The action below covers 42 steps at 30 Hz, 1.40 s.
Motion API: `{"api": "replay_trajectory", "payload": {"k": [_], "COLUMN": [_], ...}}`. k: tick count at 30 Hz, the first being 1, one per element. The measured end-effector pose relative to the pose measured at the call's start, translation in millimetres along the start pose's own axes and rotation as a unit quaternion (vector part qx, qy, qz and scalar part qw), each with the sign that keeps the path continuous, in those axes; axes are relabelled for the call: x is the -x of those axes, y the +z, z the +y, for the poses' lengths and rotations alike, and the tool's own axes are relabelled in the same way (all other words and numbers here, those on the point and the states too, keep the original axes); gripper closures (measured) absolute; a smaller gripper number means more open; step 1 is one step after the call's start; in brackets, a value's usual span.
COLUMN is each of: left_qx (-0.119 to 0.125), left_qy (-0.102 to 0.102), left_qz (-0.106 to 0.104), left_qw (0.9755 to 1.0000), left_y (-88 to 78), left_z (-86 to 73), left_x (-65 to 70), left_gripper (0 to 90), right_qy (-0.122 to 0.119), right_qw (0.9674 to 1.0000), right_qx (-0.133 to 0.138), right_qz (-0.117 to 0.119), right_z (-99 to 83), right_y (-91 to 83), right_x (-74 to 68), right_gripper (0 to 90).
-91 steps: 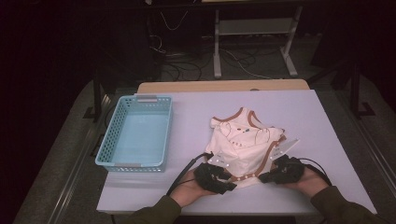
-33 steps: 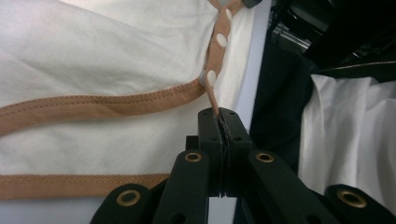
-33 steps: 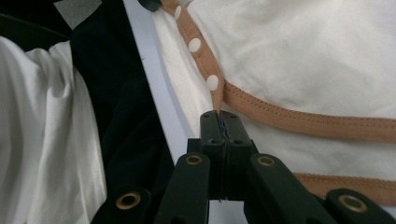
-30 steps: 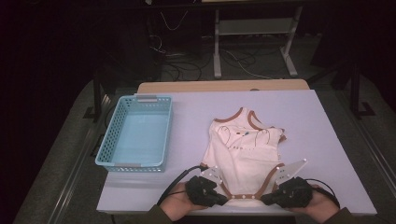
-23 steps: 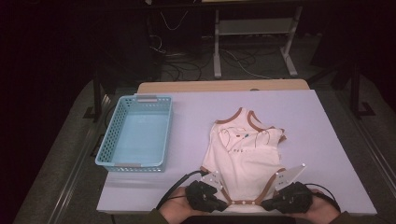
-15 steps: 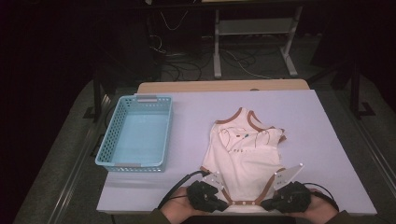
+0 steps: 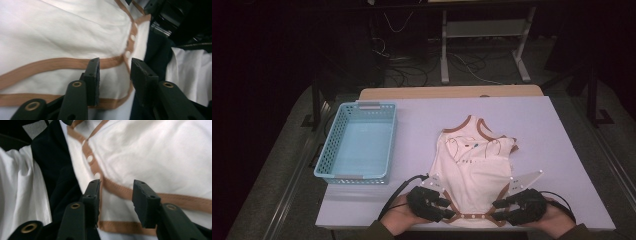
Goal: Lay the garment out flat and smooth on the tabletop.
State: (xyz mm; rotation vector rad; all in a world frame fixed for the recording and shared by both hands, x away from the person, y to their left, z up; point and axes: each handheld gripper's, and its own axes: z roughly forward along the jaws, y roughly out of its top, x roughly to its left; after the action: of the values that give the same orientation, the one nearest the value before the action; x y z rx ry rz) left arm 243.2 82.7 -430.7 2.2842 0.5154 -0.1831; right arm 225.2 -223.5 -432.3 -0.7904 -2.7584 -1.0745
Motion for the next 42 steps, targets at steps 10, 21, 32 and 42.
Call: {"api": "replay_trajectory", "payload": {"k": [10, 21, 32, 42], "left_qx": [0.025, 0.046, 0.061, 0.07], "left_qy": [-0.013, -0.026, -0.036, -0.038], "left_qz": [0.021, 0.042, 0.079, 0.105], "left_qw": [0.9994, 0.9977, 0.9944, 0.9912], "left_y": [-5.5, -7.7, -6.9, -3.4], "left_z": [2.5, 10.9, 27.1, 43.8], "left_x": [-10.1, -23.4, -42.1, -56.6], "left_gripper": [40.5, 26.1, 14.4, 4.5], "right_qy": [0.017, 0.014, 0.013, 0.013], "right_qw": [0.999, 0.9973, 0.9944, 0.9919], "right_qx": [0.026, 0.048, 0.068, 0.077], "right_qz": [-0.033, -0.054, -0.08, -0.1], "right_z": [9.8, 22.0, 27.7, 25.9], "right_y": [1.1, 4.1, 7.2, 6.1], "right_x": [15.1, 33.4, 47.0, 50.7], "right_gripper": [41.3, 28.9, 14.8, 6.3]}}
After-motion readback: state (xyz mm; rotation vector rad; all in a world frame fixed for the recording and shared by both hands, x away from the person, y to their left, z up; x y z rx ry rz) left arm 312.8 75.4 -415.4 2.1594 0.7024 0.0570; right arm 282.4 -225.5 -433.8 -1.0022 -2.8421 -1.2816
